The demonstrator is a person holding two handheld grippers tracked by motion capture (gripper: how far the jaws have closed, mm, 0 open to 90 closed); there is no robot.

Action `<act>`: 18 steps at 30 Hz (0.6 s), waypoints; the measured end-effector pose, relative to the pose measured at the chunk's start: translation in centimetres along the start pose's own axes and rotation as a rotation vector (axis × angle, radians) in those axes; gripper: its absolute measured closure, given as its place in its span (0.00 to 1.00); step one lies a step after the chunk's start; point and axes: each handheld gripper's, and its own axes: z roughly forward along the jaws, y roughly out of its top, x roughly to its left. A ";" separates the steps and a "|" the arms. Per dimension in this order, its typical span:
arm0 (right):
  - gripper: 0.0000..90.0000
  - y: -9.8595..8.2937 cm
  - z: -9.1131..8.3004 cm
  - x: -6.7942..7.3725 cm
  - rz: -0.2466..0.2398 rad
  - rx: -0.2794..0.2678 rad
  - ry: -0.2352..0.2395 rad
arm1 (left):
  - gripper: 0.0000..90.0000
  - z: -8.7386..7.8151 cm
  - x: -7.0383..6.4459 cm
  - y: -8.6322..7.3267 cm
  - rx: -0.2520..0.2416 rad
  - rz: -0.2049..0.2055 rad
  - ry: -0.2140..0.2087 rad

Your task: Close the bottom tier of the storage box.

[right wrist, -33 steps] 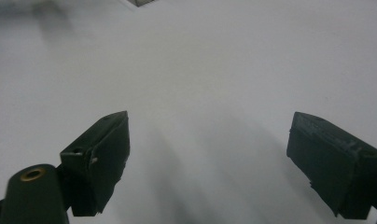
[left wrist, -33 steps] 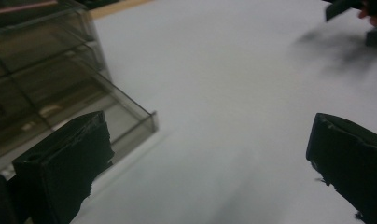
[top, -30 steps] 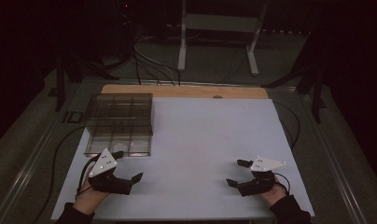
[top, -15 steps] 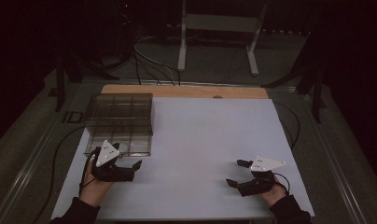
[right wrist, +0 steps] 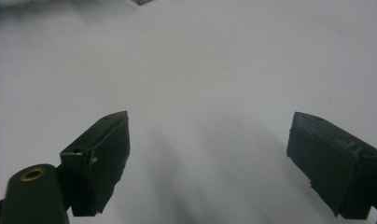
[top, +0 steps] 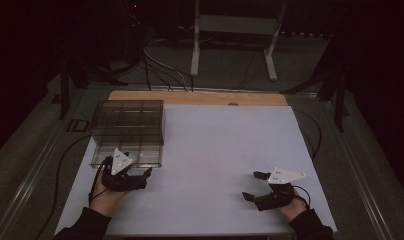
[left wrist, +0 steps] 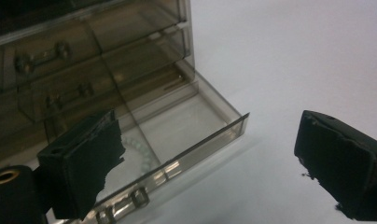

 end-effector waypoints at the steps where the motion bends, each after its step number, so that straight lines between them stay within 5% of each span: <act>1: 0.15 0.0 0.0 0.0 0.000 0.000 0.000 | 0.11 0.1 0.0 -0.1 0.003 0.002 0.015; 12: 0.15 0.0 0.0 0.0 -0.001 0.005 0.004 | 0.19 0.7 0.0 -1.0 0.075 -0.026 0.028; 18: 0.15 0.0 0.1 0.1 -0.002 0.008 0.005 | 0.32 0.9 0.0 -1.3 0.100 -0.030 0.030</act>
